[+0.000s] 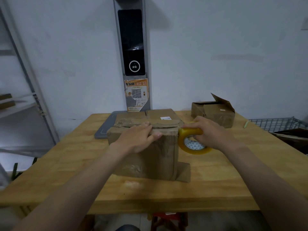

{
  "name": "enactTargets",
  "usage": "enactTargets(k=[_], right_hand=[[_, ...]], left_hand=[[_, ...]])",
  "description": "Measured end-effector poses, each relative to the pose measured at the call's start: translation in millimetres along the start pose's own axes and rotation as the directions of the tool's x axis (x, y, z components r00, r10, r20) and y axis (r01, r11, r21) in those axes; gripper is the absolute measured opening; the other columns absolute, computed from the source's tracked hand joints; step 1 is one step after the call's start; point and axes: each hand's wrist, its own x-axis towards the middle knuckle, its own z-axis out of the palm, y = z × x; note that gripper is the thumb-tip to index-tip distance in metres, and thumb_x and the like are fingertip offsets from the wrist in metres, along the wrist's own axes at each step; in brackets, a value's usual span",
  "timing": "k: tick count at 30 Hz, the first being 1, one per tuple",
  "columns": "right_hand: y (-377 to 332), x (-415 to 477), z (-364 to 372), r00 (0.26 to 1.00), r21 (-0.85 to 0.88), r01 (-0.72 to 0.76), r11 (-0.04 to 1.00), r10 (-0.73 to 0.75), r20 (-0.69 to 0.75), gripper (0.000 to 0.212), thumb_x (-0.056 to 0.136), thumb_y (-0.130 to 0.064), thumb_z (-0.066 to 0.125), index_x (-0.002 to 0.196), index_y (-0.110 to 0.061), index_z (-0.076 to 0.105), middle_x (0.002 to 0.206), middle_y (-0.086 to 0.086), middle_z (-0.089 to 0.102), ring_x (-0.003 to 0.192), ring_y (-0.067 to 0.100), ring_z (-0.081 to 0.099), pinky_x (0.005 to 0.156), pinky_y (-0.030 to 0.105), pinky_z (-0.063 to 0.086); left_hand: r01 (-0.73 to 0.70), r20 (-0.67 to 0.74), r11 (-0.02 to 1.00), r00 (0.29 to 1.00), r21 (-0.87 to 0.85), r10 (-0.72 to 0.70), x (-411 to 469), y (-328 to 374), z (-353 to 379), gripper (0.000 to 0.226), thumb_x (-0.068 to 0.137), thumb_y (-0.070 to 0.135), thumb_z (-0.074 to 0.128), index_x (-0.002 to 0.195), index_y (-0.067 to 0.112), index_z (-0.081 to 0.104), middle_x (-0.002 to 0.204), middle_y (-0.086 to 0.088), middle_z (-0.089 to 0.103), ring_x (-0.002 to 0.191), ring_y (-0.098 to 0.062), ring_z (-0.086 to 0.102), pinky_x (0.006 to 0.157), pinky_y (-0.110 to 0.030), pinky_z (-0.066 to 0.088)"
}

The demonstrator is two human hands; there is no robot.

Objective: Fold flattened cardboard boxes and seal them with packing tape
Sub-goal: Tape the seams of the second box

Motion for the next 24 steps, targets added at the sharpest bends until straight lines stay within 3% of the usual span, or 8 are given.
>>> enactTargets(k=[3, 6, 8, 12, 15, 19, 24], right_hand=[[-2.5, -0.3, 1.3, 1.0, 0.017, 0.008, 1.0, -0.008, -0.009, 0.054, 0.095, -0.026, 0.067, 0.134, -0.061, 0.051, 0.115, -0.008, 0.048, 0.11, 0.016, 0.052, 0.087, 0.042, 0.053], [-9.5, -1.4, 0.0, 0.999, 0.057, 0.035, 0.998, -0.036, 0.021, 0.057, 0.095, -0.023, 0.067, 0.135, -0.06, 0.05, 0.11, -0.007, 0.047, 0.106, 0.016, 0.052, 0.087, 0.039, 0.051], [-15.8, -2.5, -3.3, 0.997, 0.06, 0.058, 0.996, -0.061, 0.047, 0.059, 0.094, -0.021, 0.068, 0.135, -0.06, 0.05, 0.106, -0.008, 0.045, 0.103, 0.016, 0.051, 0.084, 0.035, 0.048], [-22.5, -8.7, -6.2, 0.996, 0.004, 0.063, 0.998, -0.063, 0.056, 0.06, 0.094, -0.023, 0.069, 0.137, -0.06, 0.049, 0.104, -0.011, 0.041, 0.102, 0.014, 0.048, 0.08, 0.034, 0.048], [-25.4, -15.9, -7.0, 0.997, 0.005, 0.067, 0.998, -0.067, 0.046, 0.06, 0.093, -0.027, 0.07, 0.137, -0.062, 0.047, 0.108, -0.012, 0.04, 0.107, 0.012, 0.046, 0.081, 0.032, 0.046], [-23.9, -28.4, -14.8, 0.992, 0.056, 0.086, 0.995, -0.091, 0.087, 0.062, 0.089, -0.031, 0.076, 0.137, -0.059, 0.048, 0.106, -0.017, 0.042, 0.106, 0.01, 0.045, 0.082, 0.028, 0.04], [-25.9, -61.9, -23.3, 0.99, 0.177, 0.093, 0.98, -0.11, 0.091, 0.065, 0.085, -0.028, 0.08, 0.136, -0.054, 0.05, 0.102, -0.034, 0.035, 0.095, -0.006, 0.037, 0.07, 0.005, 0.032]], left_hand=[[0.164, -0.054, 0.985, 0.985, 0.05, -0.162, -13.7, -41.7, -3.9, 0.107, 0.079, 0.084, 0.0, 0.151, 0.017, 0.043, 0.161, -0.007, 0.038, 0.147, -0.026, 0.037, 0.115, -0.046, 0.035], [0.248, -0.069, 0.965, 0.968, 0.087, -0.243, -18.8, -61.0, -2.0, 0.108, 0.082, 0.084, -0.001, 0.151, 0.014, 0.044, 0.16, -0.013, 0.038, 0.149, -0.029, 0.034, 0.119, -0.047, 0.031], [0.261, -0.077, 0.952, 0.965, 0.156, -0.252, -18.7, -56.3, 1.0, 0.12, 0.076, 0.089, -0.009, 0.147, 0.011, 0.048, 0.156, -0.017, 0.042, 0.147, -0.033, 0.035, 0.119, -0.049, 0.032], [0.137, -0.049, 0.983, 0.99, 0.124, -0.132, -17.5, -26.4, 3.5, 0.105, 0.083, 0.083, 0.001, 0.15, 0.015, 0.043, 0.157, -0.014, 0.041, 0.147, -0.032, 0.034, 0.119, -0.048, 0.029], [-0.011, -0.028, 0.994, 1.0, 0.11, 0.014, -11.2, 10.2, 7.9, 0.081, 0.098, 0.073, 0.016, 0.16, 0.023, 0.028, 0.168, -0.006, 0.024, 0.154, -0.028, 0.021, 0.125, -0.05, 0.018], [-0.089, -0.101, 0.99, 0.99, 0.105, 0.1, -5.0, 46.5, 26.4, 0.074, 0.101, 0.07, 0.024, 0.162, 0.027, 0.022, 0.171, 0.004, 0.015, 0.157, -0.021, 0.011, 0.125, -0.056, 0.007], [-0.157, -0.154, 0.979, 0.972, 0.128, 0.176, -12.5, 48.8, 30.5, 0.069, 0.102, 0.066, 0.033, 0.162, 0.034, 0.019, 0.17, 0.014, 0.011, 0.157, -0.012, 0.007, 0.122, -0.063, -0.008]])
